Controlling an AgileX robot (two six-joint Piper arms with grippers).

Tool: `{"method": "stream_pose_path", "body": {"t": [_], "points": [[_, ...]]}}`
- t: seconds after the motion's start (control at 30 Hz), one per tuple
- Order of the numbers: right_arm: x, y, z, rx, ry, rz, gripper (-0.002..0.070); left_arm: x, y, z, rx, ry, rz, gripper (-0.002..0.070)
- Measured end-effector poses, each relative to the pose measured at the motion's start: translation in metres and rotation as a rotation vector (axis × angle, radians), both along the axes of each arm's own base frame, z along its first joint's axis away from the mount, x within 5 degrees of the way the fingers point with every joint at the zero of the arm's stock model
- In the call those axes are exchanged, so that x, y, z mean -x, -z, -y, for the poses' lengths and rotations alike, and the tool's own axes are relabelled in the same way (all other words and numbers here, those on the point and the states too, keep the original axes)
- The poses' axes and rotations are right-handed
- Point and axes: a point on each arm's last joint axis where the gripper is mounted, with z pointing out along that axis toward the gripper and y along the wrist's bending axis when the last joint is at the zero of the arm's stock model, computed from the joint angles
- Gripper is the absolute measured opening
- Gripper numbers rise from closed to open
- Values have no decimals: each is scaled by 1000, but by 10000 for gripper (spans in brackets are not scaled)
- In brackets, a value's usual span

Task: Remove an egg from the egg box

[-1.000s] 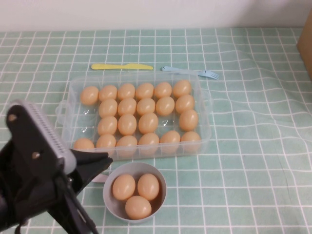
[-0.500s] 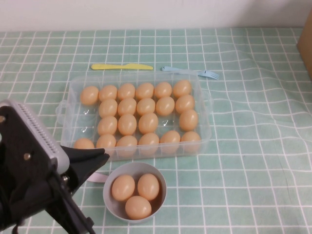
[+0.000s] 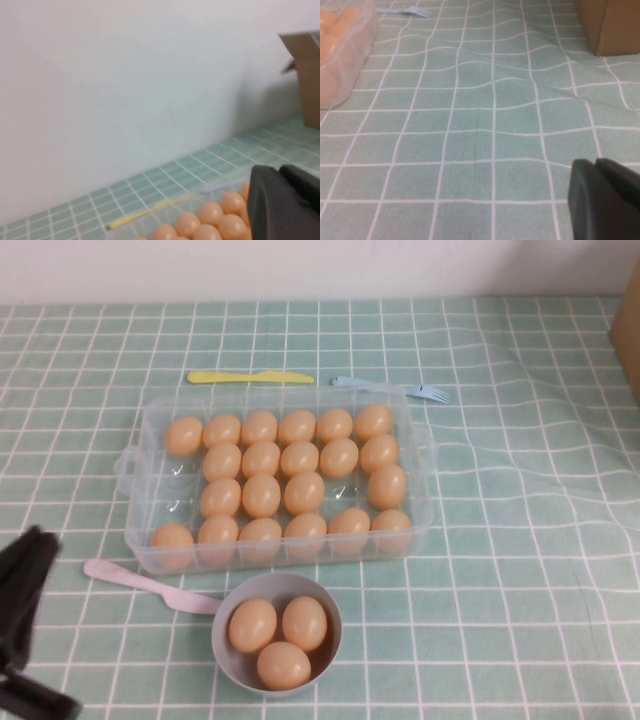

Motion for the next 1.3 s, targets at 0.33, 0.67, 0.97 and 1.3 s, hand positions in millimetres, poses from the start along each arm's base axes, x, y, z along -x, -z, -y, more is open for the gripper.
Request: {"method": "stream_pose_path", "body": {"t": [0.33,0.67,0.97,1.3], "points": [[0,0,0,0,0,0,-17,17,36,-31,141,-210,18,-2],[0,0,0,0,0,0,-17,30,52,-37,27,-283,-63,-2],[0,0,0,0,2,0,-17,34,75,-40,0,-344,-307,-2],[0,0,0,0,2,0,-17,37,89,-40,-56,-340,-448,-2]]}}
